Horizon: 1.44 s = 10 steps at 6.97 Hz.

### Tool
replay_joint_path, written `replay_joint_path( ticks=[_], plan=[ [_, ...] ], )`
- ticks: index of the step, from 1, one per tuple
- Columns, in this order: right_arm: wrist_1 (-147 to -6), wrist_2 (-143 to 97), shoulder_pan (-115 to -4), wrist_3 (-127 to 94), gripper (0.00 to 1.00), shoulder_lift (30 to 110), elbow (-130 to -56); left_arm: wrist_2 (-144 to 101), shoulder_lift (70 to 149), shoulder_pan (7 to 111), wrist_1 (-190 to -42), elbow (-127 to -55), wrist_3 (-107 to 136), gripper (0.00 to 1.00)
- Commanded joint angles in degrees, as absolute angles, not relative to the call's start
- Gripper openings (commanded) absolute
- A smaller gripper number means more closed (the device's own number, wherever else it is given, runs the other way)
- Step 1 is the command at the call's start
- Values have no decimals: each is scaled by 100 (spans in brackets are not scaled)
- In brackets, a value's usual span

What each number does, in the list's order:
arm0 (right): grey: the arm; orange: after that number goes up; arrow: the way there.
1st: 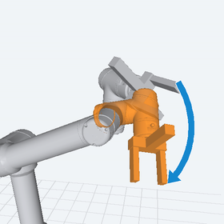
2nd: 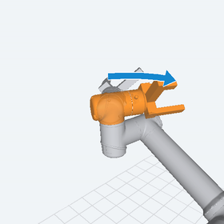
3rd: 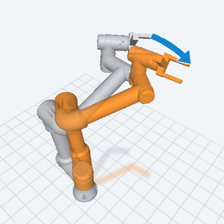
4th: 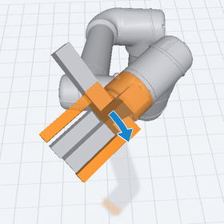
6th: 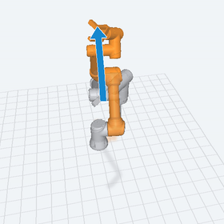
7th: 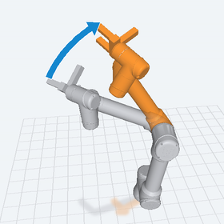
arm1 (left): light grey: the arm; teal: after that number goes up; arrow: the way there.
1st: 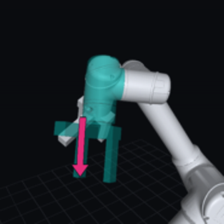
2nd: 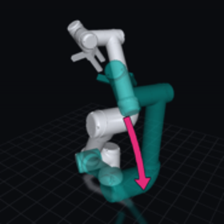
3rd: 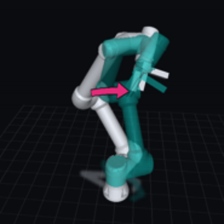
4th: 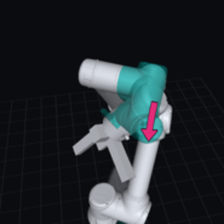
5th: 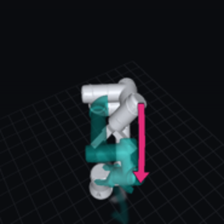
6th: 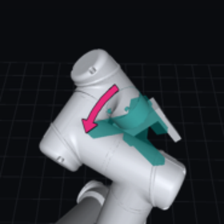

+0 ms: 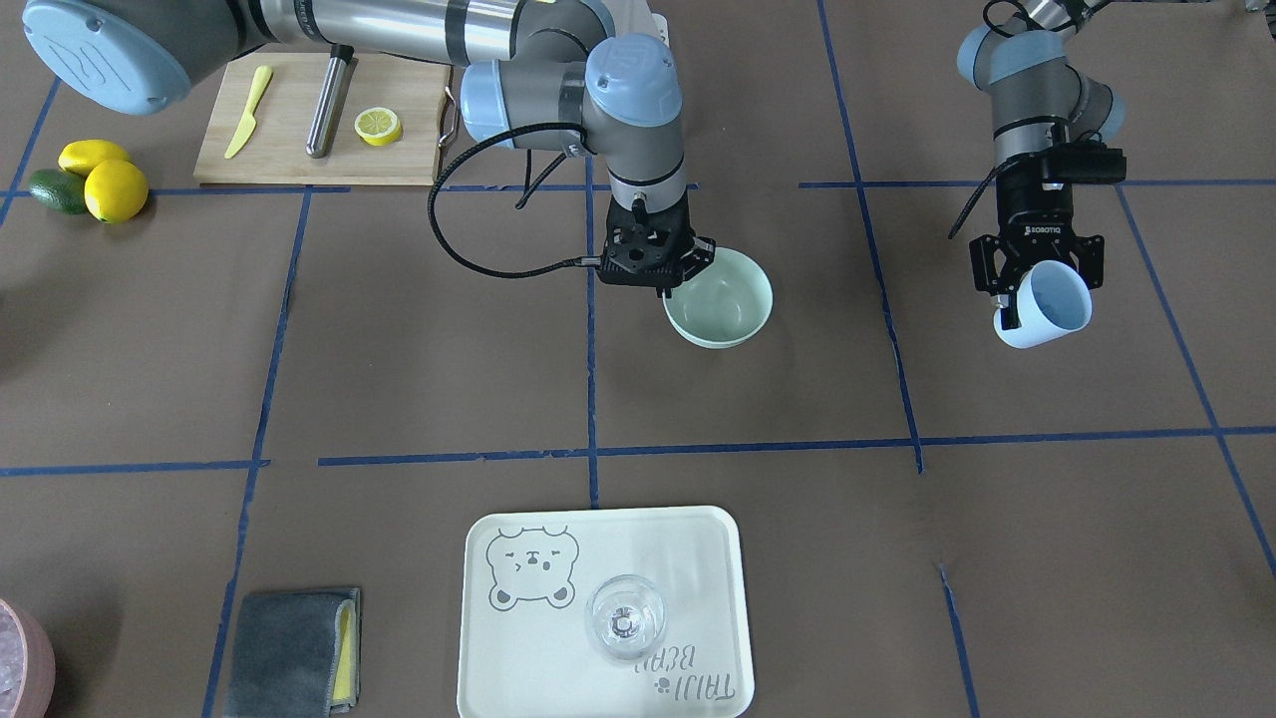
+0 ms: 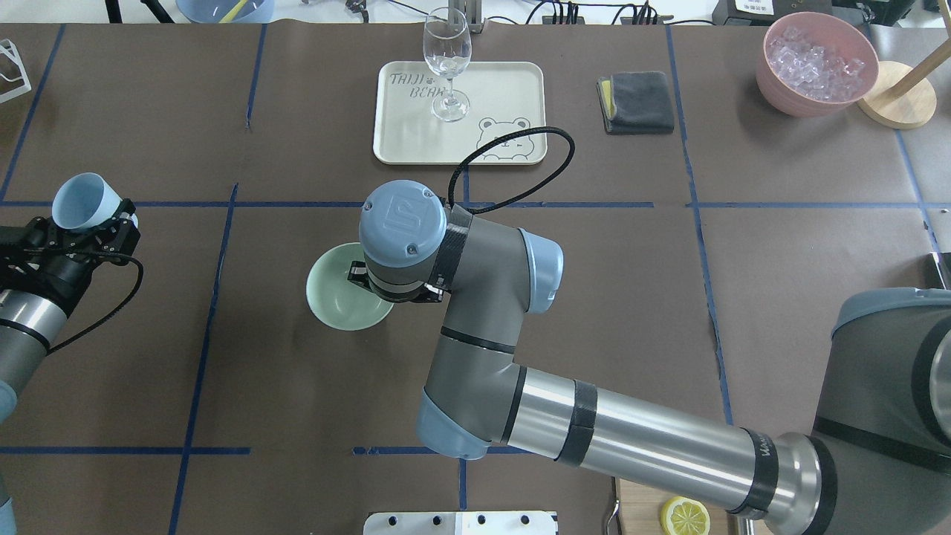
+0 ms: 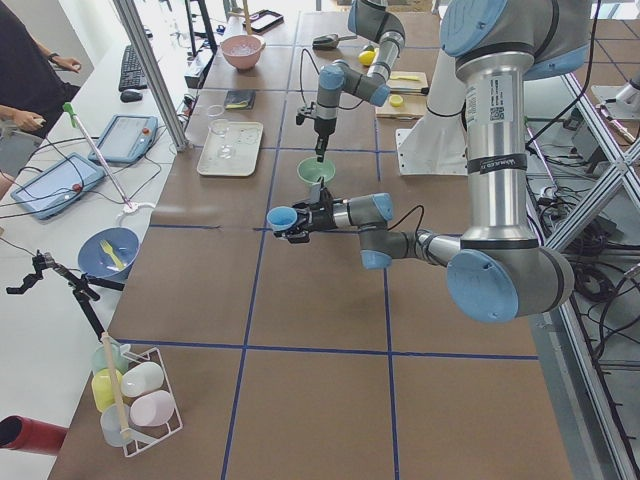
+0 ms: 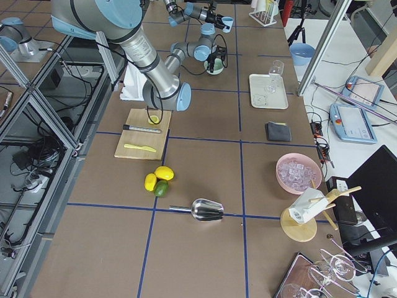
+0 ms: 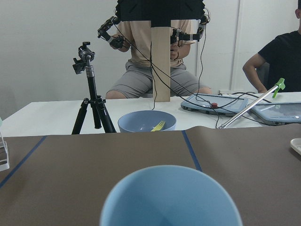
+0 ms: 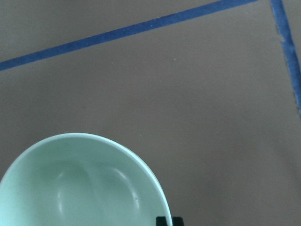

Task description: Pour ice into bowl

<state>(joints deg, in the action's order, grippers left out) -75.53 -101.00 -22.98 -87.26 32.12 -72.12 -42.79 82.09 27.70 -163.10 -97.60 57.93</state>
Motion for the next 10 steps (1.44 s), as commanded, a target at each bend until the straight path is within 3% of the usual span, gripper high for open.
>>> replay_joint_path(
  ticks=[1, 4, 5, 8, 10],
  plan=[
    [-7330, -10055, -2320, -8762, 100, 3016, -7040, -4605, 8261, 2971, -16312, -9905, 5435, 0],
    [-7444, -10526, -2688, -8763, 100, 3032, -7522, -4579, 8630, 2944, -16006, -10115, 4395, 0],
    [-7818, -10921, -2950, -8745, 100, 3189, -7924, -4579, 8857, 2901, -15048, -10456, 4412, 0],
    [-7937, -11039, -3277, -8431, 100, 4741, -9488, -3917, 9402, 1982, -13576, -10740, 4878, 0],
    [-7902, -11171, -3357, -8077, 100, 5123, -9668, -3168, 9597, 1418, -12423, -10714, 4869, 0]
  ],
)
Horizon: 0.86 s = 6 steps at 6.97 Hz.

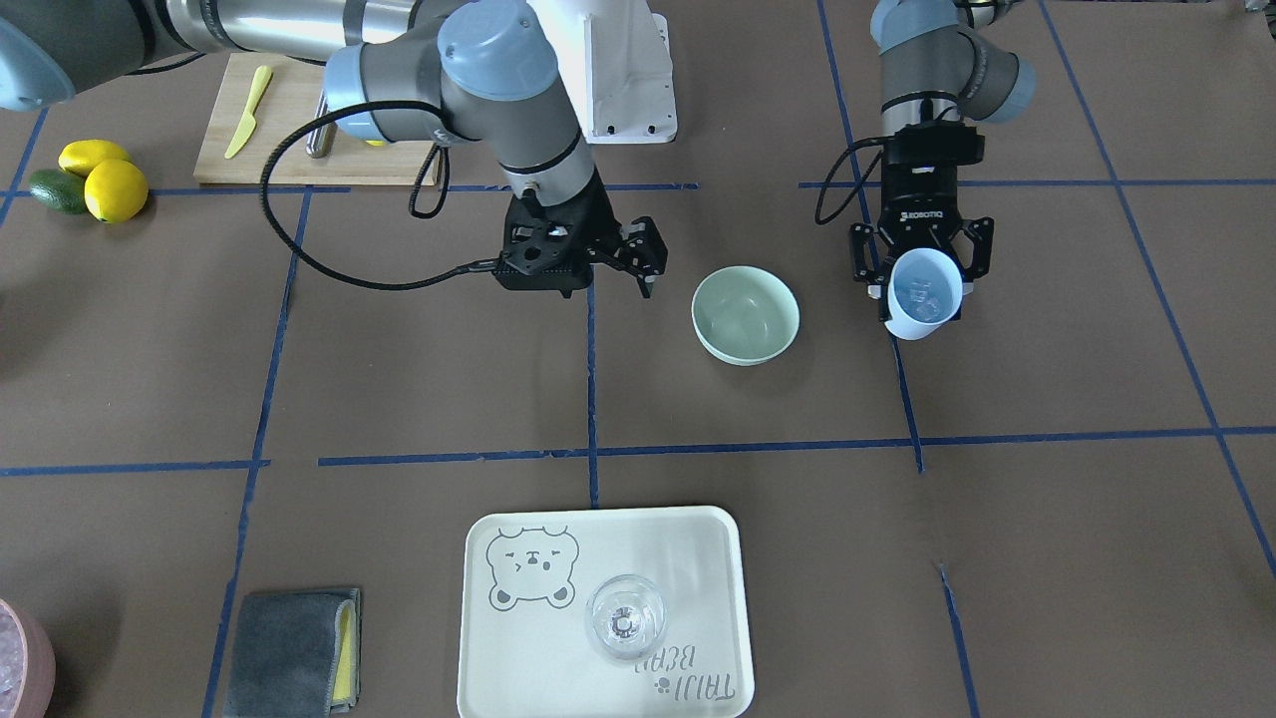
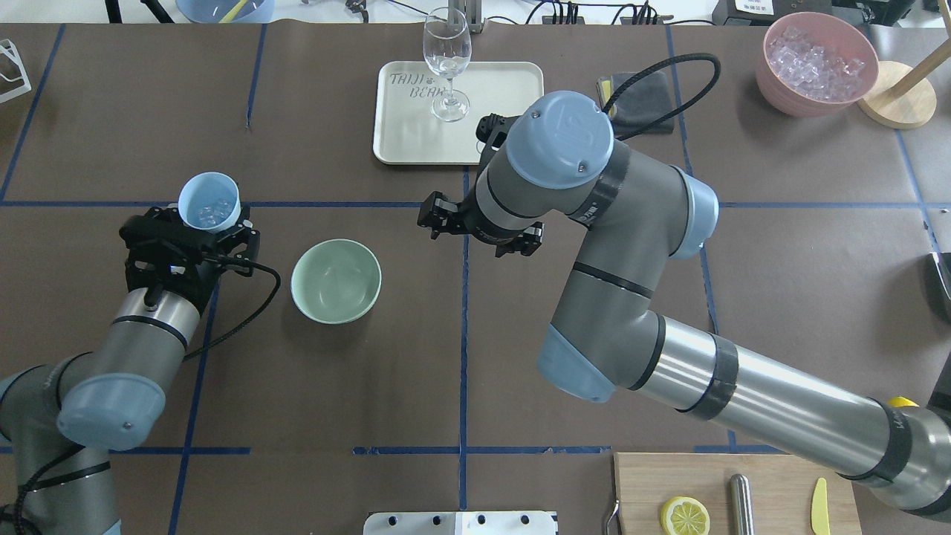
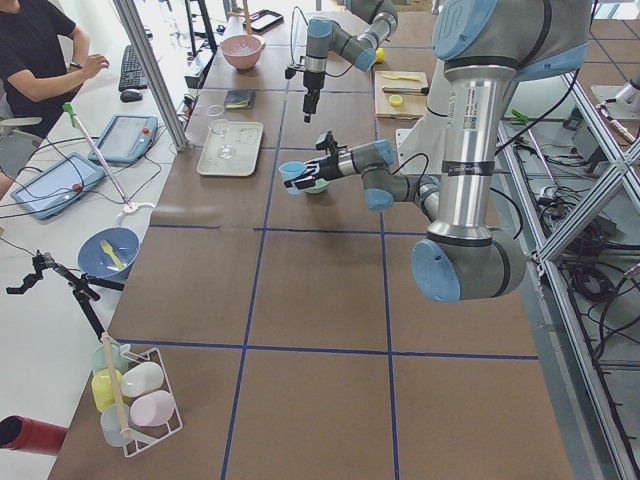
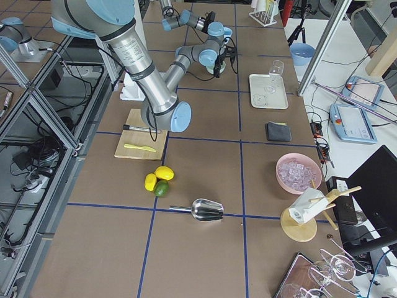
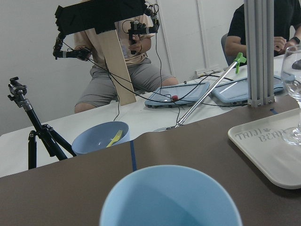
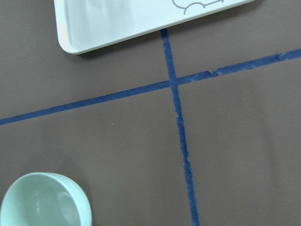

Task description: Pour ice into bowl

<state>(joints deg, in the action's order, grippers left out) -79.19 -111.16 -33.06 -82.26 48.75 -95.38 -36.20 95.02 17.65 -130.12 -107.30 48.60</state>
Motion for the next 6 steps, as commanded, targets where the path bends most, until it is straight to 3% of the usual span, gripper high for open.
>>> replay_joint_path(
  ticks=[1, 2, 6],
  plan=[
    [-7893, -11162, -3357, -8077, 100, 5168, -9668, -2825, 9598, 1258, -11888, -10723, 4773, 0],
    [-7893, -11153, -3357, -8077, 100, 5177, -9668, -2473, 9754, 1152, -11282, -10731, 4163, 0],
    [-7875, -11118, -3366, -8068, 100, 5203, -9659, -1583, 9887, 993, -11232, -10591, 711, 0]
  ],
)
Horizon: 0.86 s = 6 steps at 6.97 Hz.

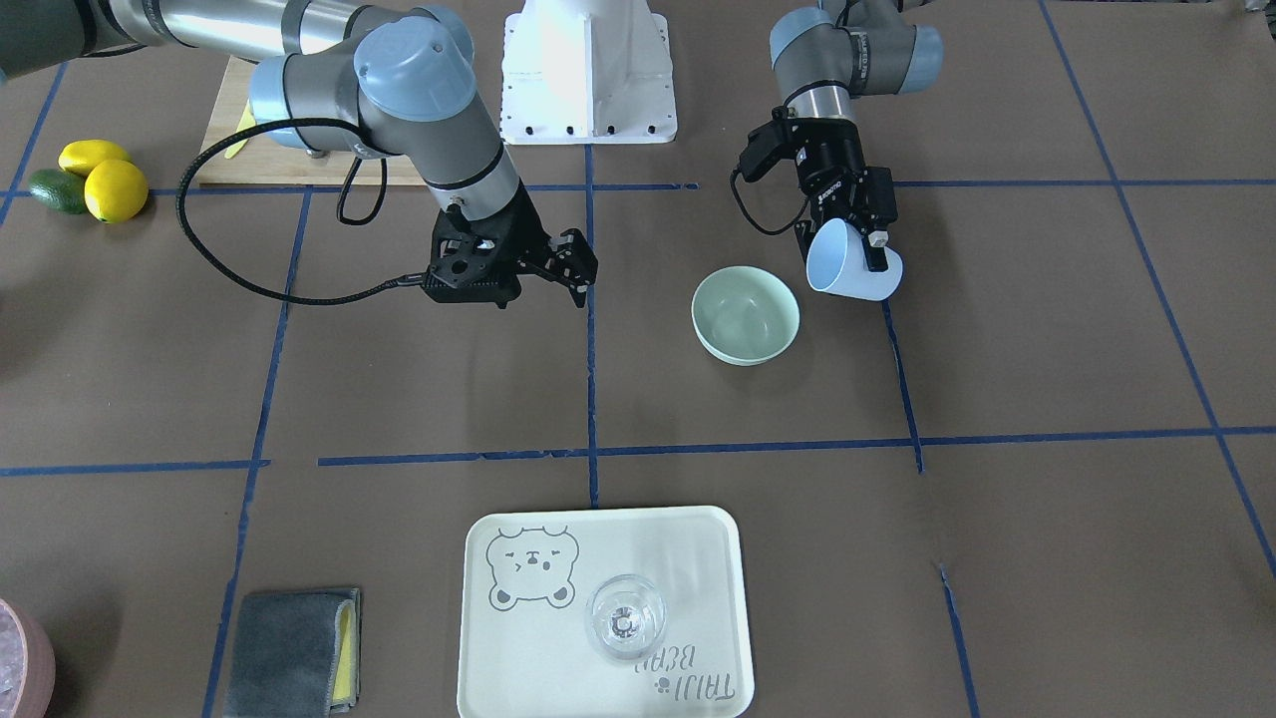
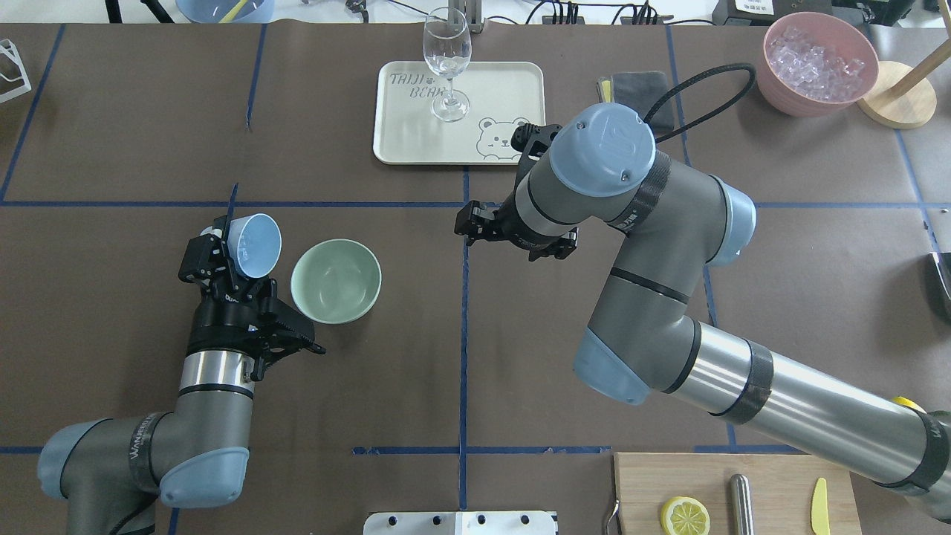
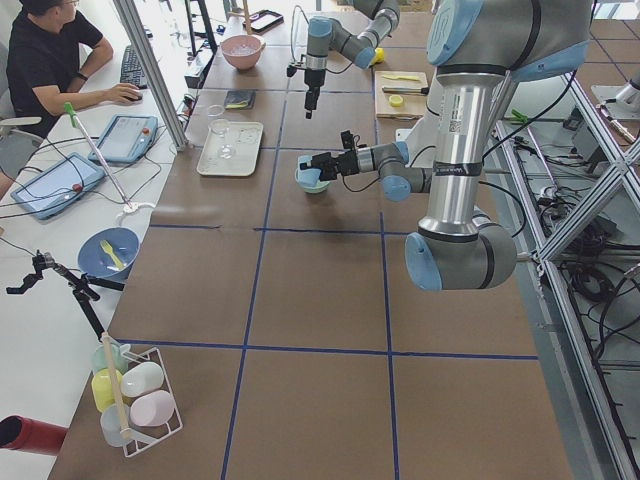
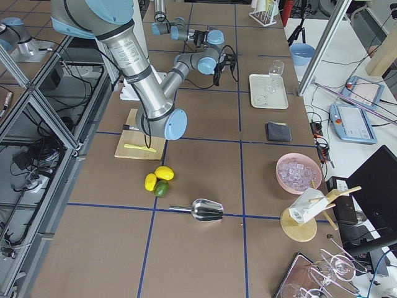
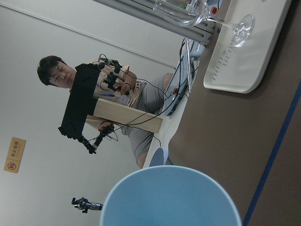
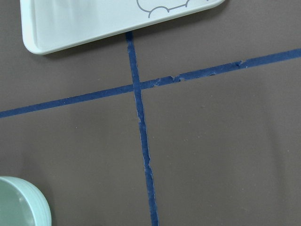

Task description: Pour ice into bowl

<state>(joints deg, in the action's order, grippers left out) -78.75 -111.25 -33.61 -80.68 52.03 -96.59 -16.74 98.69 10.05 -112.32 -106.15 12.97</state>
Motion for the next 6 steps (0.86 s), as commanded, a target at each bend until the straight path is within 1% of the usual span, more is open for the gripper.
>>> replay_joint_path(
  ticks=[1, 5, 6],
  plan=[
    [-7866, -11109, -3366, -8077, 100, 5194, -9659, -1408, 10149, 932, -11232, -10295, -1037, 0],
    [-7778, -11109, -3366, -8077, 100, 5229, -9659, -1406, 10143, 914, -11224, -10248, -1072, 0],
    [-7778, -11109, -3366, -8086, 100, 5229, -9668, -1311, 10143, 923, -11224, -10239, -1542, 0]
  ],
)
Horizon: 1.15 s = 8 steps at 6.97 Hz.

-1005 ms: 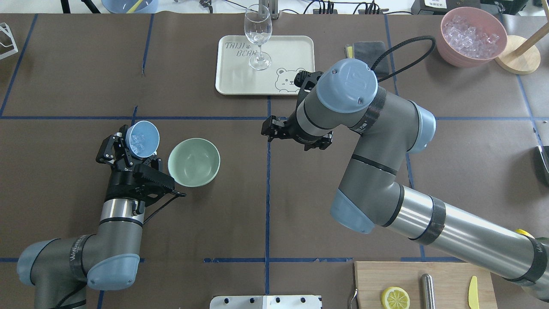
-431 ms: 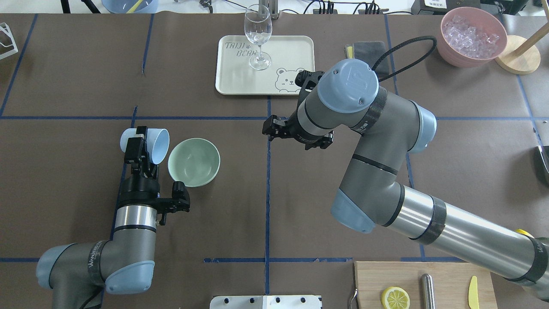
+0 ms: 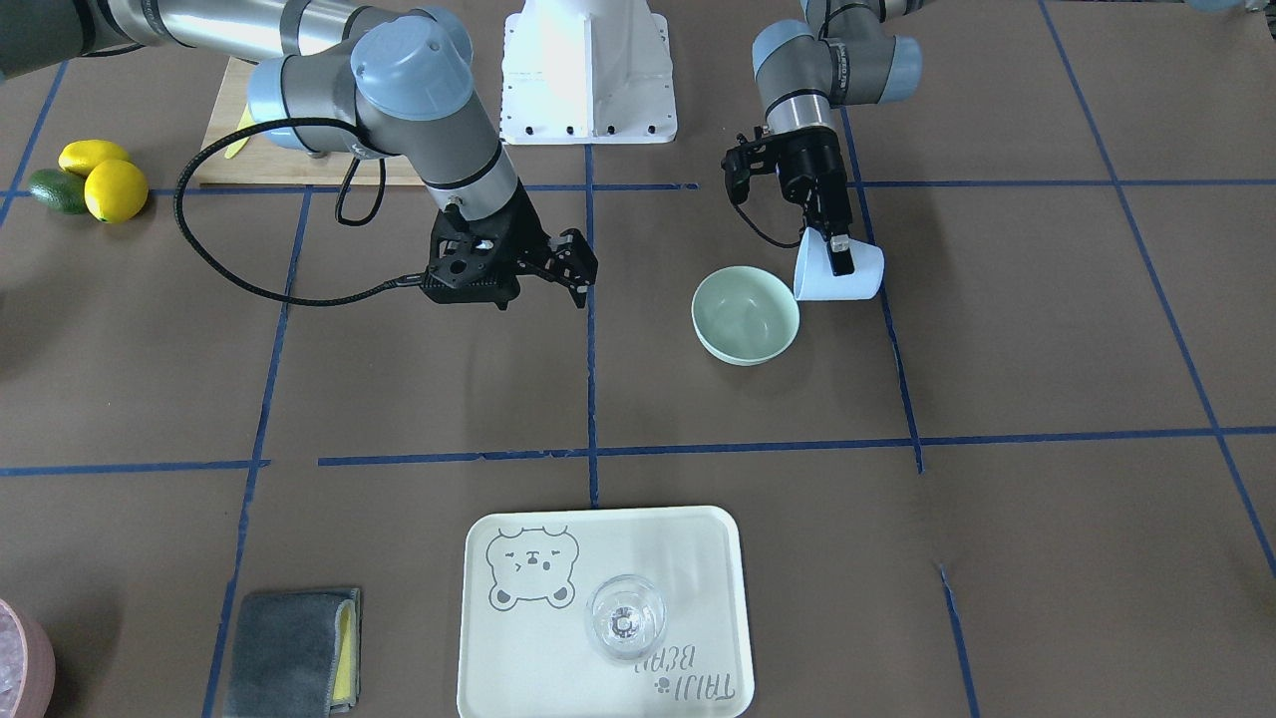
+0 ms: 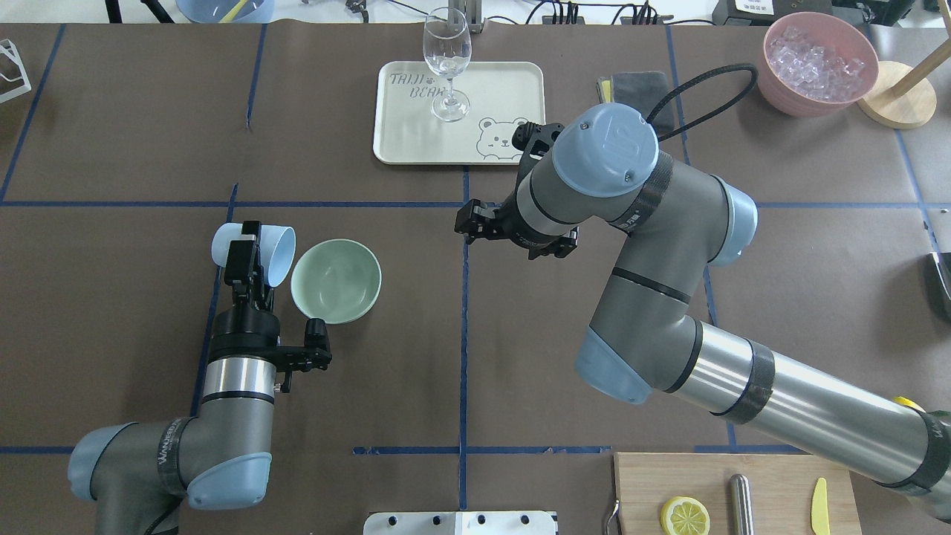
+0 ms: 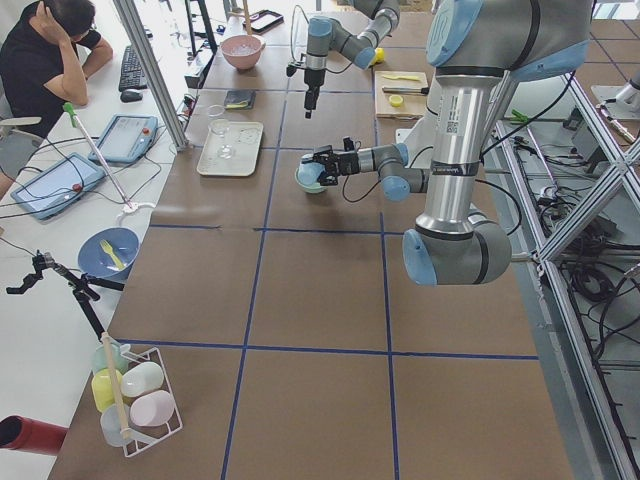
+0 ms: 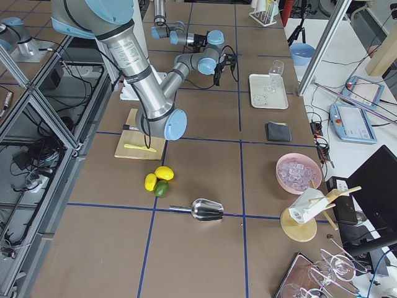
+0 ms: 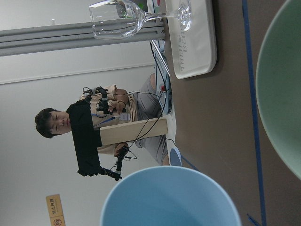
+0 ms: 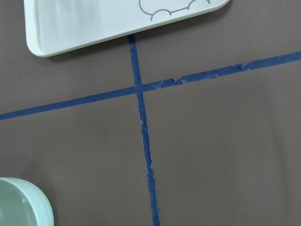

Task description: Pour ice into bowl

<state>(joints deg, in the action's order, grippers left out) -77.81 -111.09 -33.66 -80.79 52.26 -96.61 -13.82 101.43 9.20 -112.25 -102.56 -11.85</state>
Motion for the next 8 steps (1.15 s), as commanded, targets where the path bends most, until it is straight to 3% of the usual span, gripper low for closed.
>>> replay_joint_path(
  ticks=[1, 4, 8],
  plan=[
    [-7778, -11109, -3366, -8086, 100, 5229, -9668, -1162, 10143, 923, -11224, -10239, -2199, 0],
    [-7778, -11109, -3366, -8086, 100, 5229, -9668, -881, 10151, 914, -11232, -10239, -3519, 0],
    [-7778, -11109, -3366, -8086, 100, 5229, -9668, -879, 10160, 905, -11276, -10239, -3542, 0]
  ],
)
